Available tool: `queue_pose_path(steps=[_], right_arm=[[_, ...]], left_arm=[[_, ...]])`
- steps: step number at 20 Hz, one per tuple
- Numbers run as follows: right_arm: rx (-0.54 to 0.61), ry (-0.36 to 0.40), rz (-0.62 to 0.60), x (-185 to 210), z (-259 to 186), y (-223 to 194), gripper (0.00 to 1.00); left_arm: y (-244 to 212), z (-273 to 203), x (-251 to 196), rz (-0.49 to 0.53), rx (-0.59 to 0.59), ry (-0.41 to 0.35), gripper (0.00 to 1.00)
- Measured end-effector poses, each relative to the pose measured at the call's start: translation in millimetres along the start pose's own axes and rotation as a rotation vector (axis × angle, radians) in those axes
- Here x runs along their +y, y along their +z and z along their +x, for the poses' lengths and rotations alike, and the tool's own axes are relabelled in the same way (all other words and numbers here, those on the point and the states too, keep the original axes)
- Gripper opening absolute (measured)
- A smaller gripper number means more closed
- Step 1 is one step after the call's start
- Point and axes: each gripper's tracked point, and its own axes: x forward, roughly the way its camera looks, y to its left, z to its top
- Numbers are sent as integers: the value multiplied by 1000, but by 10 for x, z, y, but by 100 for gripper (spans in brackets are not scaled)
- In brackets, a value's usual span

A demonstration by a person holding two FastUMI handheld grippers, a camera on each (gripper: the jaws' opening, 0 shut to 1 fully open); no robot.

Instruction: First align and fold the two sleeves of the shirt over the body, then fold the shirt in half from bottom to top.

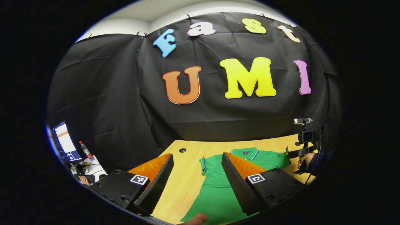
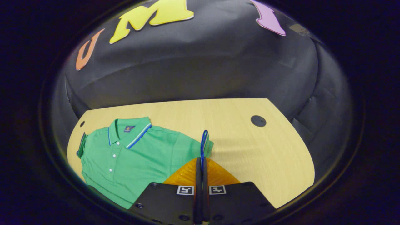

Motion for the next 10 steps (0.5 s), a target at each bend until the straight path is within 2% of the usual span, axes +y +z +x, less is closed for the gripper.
queue_pose_path(steps=[2, 3, 4, 10], right_arm=[[-18, 40, -50, 134, -21, 38, 3], [-27, 64, -69, 224, -29, 56, 6], [-36, 87, -85, 310, -43, 77, 3], [-68, 208, -201, 889, -115, 65, 2]], left_arm=[[-5, -48, 59, -1, 0, 19, 99], [-18, -74, 82, -5, 3, 25, 99], [-28, -90, 108, -8, 6, 36, 99], [-114, -160, 249, -19, 28, 84, 99]])
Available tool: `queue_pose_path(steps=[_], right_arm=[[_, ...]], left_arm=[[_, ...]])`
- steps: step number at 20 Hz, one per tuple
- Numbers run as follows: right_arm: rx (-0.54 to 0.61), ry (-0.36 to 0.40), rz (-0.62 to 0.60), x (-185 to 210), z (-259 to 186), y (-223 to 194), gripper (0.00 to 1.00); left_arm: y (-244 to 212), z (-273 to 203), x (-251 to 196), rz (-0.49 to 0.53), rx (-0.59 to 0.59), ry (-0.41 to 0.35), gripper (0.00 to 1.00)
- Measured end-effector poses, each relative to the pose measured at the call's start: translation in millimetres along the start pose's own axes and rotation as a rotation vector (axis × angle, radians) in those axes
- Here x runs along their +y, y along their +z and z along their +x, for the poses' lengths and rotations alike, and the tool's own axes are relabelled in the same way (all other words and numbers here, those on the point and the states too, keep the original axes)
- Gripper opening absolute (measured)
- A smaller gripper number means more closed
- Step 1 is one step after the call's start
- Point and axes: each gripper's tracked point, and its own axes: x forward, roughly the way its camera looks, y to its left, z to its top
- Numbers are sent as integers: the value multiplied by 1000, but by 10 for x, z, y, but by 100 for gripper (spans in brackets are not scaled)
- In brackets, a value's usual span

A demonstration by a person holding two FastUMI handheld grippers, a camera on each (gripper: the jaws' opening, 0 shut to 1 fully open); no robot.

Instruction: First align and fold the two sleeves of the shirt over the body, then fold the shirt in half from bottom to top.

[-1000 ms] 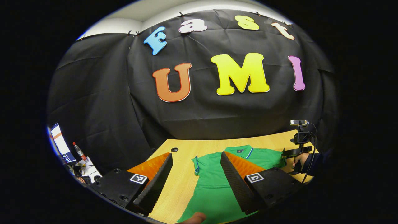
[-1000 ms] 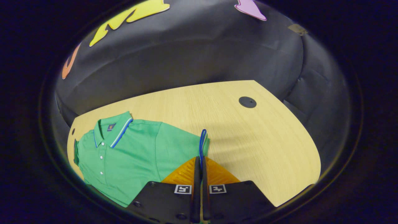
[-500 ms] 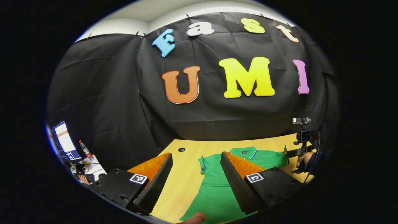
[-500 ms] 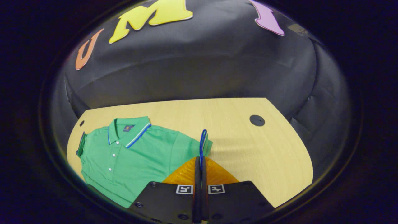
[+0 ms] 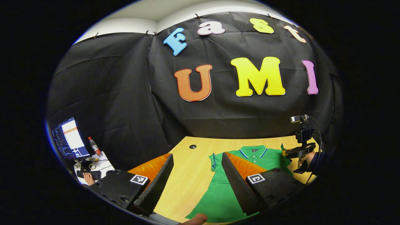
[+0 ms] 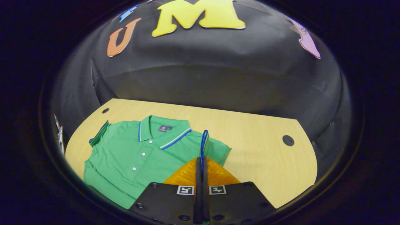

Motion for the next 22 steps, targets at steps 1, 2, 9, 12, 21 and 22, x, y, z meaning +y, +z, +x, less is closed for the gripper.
queue_pose_path(steps=[1, 2, 9, 12, 21, 22], right_arm=[[-4, 16, -22, 98, -3, 1, 2], [-2, 39, -46, 197, 3, -9, 3], [38, 117, -112, 714, 57, -335, 3], [48, 127, -111, 825, 64, -423, 3], [92, 155, -83, 955, -59, -570, 25], [96, 156, -83, 974, -93, -569, 39]], left_arm=[[-7, -18, 21, -2, 1, 5, 99], [-11, -31, 33, -7, 1, 8, 99], [-201, -1, 195, -46, 50, 37, 99], [-315, 110, 361, -60, 63, 54, 99], [-589, 401, 632, -71, 116, 46, 99], [-608, 461, 612, -65, 117, 33, 99]])
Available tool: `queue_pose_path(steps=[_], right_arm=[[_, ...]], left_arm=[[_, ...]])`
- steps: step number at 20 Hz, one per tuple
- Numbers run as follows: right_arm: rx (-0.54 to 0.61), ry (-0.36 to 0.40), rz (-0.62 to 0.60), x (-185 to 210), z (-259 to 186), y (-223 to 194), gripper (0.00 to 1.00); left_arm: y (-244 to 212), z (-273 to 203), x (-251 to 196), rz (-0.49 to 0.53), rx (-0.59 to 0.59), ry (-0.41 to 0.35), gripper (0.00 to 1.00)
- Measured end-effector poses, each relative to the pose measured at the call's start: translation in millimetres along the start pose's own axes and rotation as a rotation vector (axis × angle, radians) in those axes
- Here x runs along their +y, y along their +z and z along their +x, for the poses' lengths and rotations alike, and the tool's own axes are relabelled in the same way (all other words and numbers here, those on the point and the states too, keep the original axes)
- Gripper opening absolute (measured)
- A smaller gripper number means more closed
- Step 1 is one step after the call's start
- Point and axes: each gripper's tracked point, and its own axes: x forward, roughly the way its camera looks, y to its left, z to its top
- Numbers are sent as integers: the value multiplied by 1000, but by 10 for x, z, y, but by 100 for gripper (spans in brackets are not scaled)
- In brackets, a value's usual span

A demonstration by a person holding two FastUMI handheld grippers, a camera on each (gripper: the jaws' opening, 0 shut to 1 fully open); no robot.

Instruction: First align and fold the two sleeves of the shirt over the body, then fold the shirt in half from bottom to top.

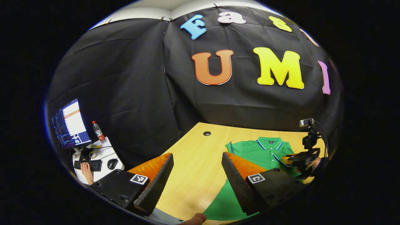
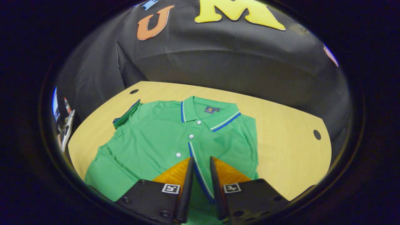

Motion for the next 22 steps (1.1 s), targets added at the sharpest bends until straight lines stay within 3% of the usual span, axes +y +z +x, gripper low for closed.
queue_pose_path(steps=[1, 3, 5, 6, 7, 9, 10, 13, 20, 22], right_arm=[[2, -6, 2, 21, -61, -4, 39], [5, -13, 22, 68, -195, 9, 56], [-11, -30, 47, 79, -370, 65, 73], [-23, -44, 58, 71, -471, 102, 90], [-37, -70, 65, 42, -586, 132, 84], [-68, -128, 77, -42, -822, 208, 89], [-73, -138, 91, -38, -941, 232, 96], [-99, -173, 125, -64, -1312, 324, 99], [-188, -274, 144, -121, -2216, 547, 96], [-199, -302, 139, -124, -2418, 522, 99]], left_arm=[[-6, 76, -20, 0, 9, -16, 99], [-17, 235, -103, -1, 15, -58, 100], [-5, 427, -229, -10, 17, -110, 99], [15, 522, -289, -11, 15, -130, 99], [12, 629, -347, -13, 16, -154, 100], [12, 881, -468, -8, 12, -195, 99], [1, 1014, -517, -10, 14, -210, 99], [-167, 1429, -700, -21, 58, -246, 99], [-489, 2193, -1115, 1, 146, -255, 99], [-518, 2343, -1229, 9, 152, -250, 100]])
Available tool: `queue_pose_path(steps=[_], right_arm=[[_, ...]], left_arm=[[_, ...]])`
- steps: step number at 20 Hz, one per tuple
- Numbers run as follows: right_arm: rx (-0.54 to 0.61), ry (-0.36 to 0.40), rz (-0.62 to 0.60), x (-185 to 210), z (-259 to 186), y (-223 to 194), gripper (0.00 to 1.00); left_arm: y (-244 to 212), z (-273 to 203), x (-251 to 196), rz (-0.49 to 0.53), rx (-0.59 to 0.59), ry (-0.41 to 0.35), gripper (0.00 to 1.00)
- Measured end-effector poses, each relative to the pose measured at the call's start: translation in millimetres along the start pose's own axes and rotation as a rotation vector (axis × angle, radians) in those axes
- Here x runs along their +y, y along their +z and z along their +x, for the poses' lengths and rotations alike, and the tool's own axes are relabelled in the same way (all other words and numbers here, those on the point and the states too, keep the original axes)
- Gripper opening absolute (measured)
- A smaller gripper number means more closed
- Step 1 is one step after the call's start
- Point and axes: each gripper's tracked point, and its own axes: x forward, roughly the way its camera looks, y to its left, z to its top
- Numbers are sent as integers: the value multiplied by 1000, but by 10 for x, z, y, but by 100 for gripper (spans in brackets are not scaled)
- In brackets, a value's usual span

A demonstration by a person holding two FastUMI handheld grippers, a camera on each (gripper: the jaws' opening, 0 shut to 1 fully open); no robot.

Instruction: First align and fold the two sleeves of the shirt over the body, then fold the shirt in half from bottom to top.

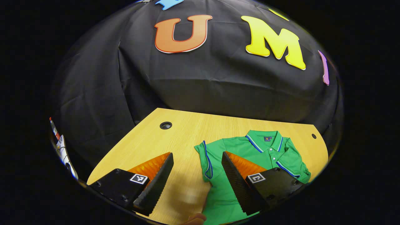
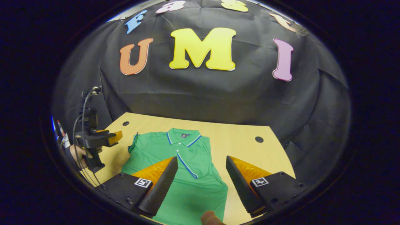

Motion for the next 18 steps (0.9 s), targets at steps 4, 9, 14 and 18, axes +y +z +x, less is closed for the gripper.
queue_pose_path(steps=[4, 9, 14, 18], right_arm=[[12, -40, 12, -91, -285, -85, 96], [53, -58, 18, -104, -446, -273, 96], [43, -79, 24, -173, -459, -227, 99], [-8, -117, 74, -250, -526, -45, 99]], left_arm=[[-81, 334, -135, 20, 21, 4, 99], [-240, 658, -212, 21, 80, 10, 99], [-445, 832, -220, 22, 154, 13, 97], [-529, 895, -260, 53, 195, -3, 86]])
